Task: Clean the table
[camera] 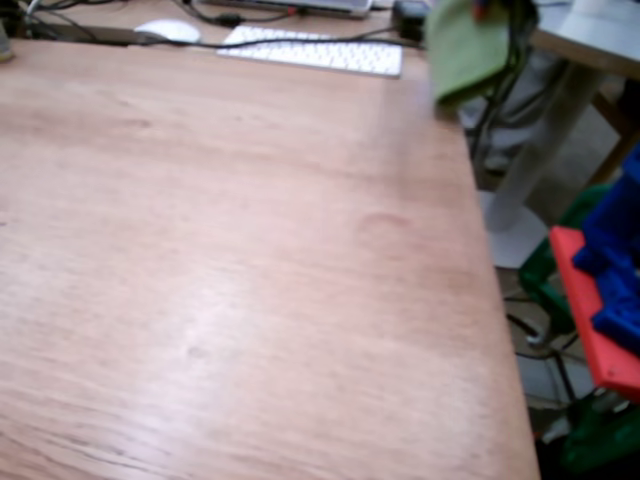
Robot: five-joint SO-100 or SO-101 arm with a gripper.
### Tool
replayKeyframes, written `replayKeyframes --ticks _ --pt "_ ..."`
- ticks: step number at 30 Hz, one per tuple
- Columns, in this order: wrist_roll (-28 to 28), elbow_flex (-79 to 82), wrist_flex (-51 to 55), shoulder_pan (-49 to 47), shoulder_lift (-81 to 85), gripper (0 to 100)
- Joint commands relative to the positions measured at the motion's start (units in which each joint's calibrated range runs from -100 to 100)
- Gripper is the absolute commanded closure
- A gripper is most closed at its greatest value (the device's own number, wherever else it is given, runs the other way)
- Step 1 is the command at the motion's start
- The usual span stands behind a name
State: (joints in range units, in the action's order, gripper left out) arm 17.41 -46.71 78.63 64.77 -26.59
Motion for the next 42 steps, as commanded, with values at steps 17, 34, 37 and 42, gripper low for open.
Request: replayKeyframes --ticks 17,34,37,42 --pt "-11.28 -28.37 -1.54 -90.66 -14.66 99" --pt "-10.5 -36.96 -17.8 -89.14 -47.0 99" --pt "-10.45 -36.21 -17.3 -83.05 -47.94 99" --pt "-9.43 -35.83 -17.14 -63.59 -50.6 98"
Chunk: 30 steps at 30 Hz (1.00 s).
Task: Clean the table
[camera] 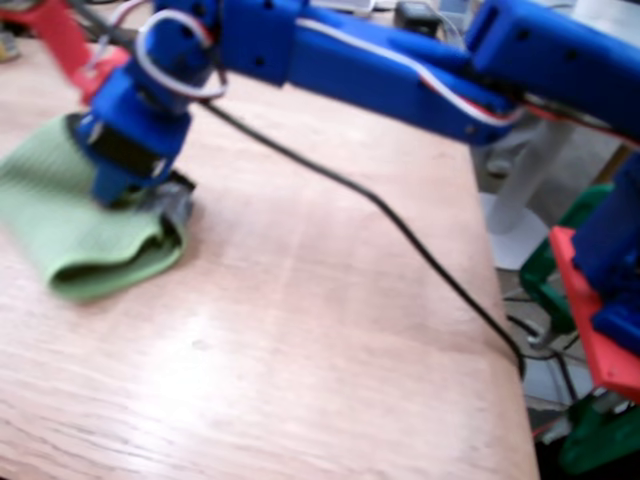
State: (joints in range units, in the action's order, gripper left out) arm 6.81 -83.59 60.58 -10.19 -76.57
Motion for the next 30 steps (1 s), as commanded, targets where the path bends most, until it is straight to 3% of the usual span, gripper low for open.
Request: replayKeyframes --ticks 1,6,14,21,27,30 --pt "2.3 1.14 0.91 15.95 -1.13 99" --pt "3.61 1.14 1.57 37.6 -5.68 99" --pt "6.15 1.14 17.83 59.77 -6.62 99" --pt "6.15 1.14 30.39 67.89 -6.54 99" --pt "6.15 1.05 38.52 68.4 -5.68 99" --pt "6.15 1.24 39.01 66.88 10.01 99"
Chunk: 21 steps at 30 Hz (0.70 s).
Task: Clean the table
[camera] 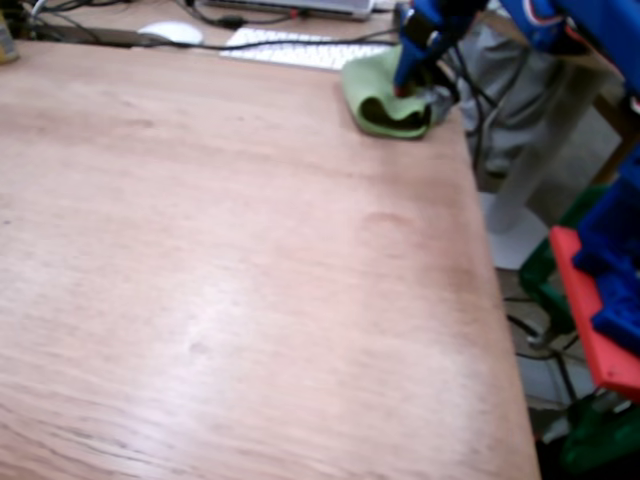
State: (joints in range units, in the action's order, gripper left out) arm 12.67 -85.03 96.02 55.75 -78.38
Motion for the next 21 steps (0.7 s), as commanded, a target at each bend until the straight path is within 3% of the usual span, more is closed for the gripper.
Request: replayKeyframes --ticks 1,4,9,12,16,18,21 --pt "0.29 2.68 3.65 0.08 18.52 98" --pt "2.69 2.68 3.73 -13.28 37.05 98" --pt "3.13 16.46 3.73 -45.77 58.4 99" --pt "2.98 38.83 3.32 -66.92 73.15 99" --pt "-3.17 74.13 2.42 -90.95 91.25 99" --pt "-4.79 85.08 0.28 -96.53 93.05 99" --pt "-5.23 96.78 -15.81 -96.53 92.19 99"
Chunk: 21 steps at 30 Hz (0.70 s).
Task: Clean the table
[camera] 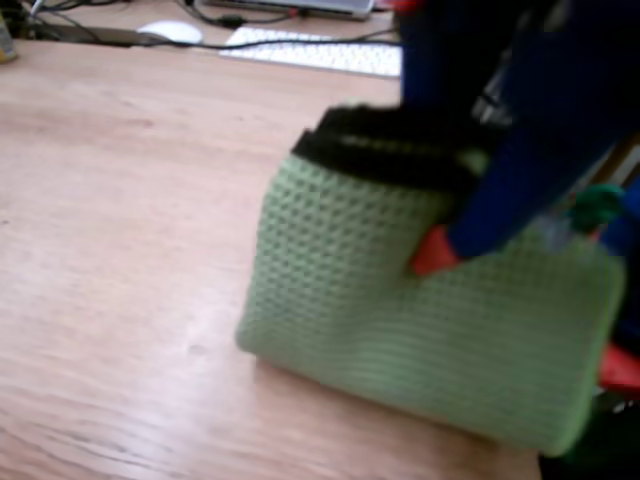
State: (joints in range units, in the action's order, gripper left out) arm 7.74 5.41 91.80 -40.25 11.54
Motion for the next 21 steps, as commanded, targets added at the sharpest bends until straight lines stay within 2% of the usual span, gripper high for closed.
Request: replayKeyframes --ticks 1,4,9,12,15,18,21 --pt "-0.29 9.55 -17.01 -0.52 2.18 99" --pt "0.39 17.86 -24.64 -1.37 2.18 99" --pt "0.44 26.07 -24.97 -13.72 2.52 99" --pt "0.34 27.58 -24.97 -15.75 3.12 99" --pt "-0.24 27.58 -25.05 -12.37 2.86 99" --pt "-0.29 27.67 -25.13 -2.39 2.18 99" --pt "-0.29 27.77 -25.13 0.15 -2.97 99"
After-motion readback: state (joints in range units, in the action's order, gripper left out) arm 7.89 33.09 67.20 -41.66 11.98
